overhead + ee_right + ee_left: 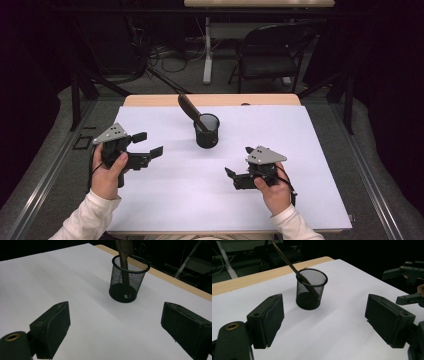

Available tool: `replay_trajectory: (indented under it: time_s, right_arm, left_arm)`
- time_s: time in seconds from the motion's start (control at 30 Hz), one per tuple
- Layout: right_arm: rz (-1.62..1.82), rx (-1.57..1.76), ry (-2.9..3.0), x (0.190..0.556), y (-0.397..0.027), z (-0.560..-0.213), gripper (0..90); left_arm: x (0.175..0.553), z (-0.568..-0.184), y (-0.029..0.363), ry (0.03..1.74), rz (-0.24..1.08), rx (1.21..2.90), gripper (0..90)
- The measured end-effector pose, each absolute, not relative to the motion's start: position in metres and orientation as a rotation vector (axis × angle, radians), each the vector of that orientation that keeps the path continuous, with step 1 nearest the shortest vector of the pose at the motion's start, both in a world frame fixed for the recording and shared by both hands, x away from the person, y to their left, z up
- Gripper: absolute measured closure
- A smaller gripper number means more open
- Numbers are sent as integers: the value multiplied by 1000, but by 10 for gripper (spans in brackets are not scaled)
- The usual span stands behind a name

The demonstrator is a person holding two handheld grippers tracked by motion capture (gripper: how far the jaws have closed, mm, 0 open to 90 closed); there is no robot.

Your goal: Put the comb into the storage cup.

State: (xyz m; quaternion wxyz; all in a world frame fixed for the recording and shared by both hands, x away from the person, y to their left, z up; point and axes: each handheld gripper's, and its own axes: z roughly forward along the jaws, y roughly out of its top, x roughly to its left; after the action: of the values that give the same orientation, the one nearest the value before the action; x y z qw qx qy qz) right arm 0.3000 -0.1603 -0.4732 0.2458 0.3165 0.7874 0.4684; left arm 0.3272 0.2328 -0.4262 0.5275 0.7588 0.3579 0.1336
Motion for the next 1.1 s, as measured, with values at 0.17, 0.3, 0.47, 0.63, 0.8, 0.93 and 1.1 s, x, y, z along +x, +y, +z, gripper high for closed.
replay_trajectory:
  time_s: [0.17, 0.3, 0.47, 0.63, 0.8, 0.93, 1.1]
  right_arm:
    - [1258, 874, 2135, 292, -172, -473, 84]
    - [1247, 892, 2115, 287, -183, -473, 84]
    - [1225, 925, 2100, 281, -197, -476, 84]
    - [1208, 956, 2079, 276, -209, -479, 84]
    - [1201, 981, 2060, 273, -218, -484, 84]
    - [1193, 995, 2040, 271, -225, -486, 84]
    - [1183, 1031, 2026, 270, -234, -492, 84]
  left_arm:
    - [321, -434, 244, 866, 314, 1795, 158]
    - [316, -441, 252, 874, 316, 1785, 158]
    - [311, -448, 261, 893, 338, 1766, 158]
    - [309, -456, 267, 908, 348, 1748, 158]
    - [306, -466, 269, 922, 363, 1745, 158]
    - [305, -475, 270, 919, 374, 1747, 158]
    - [305, -487, 271, 934, 374, 1734, 158]
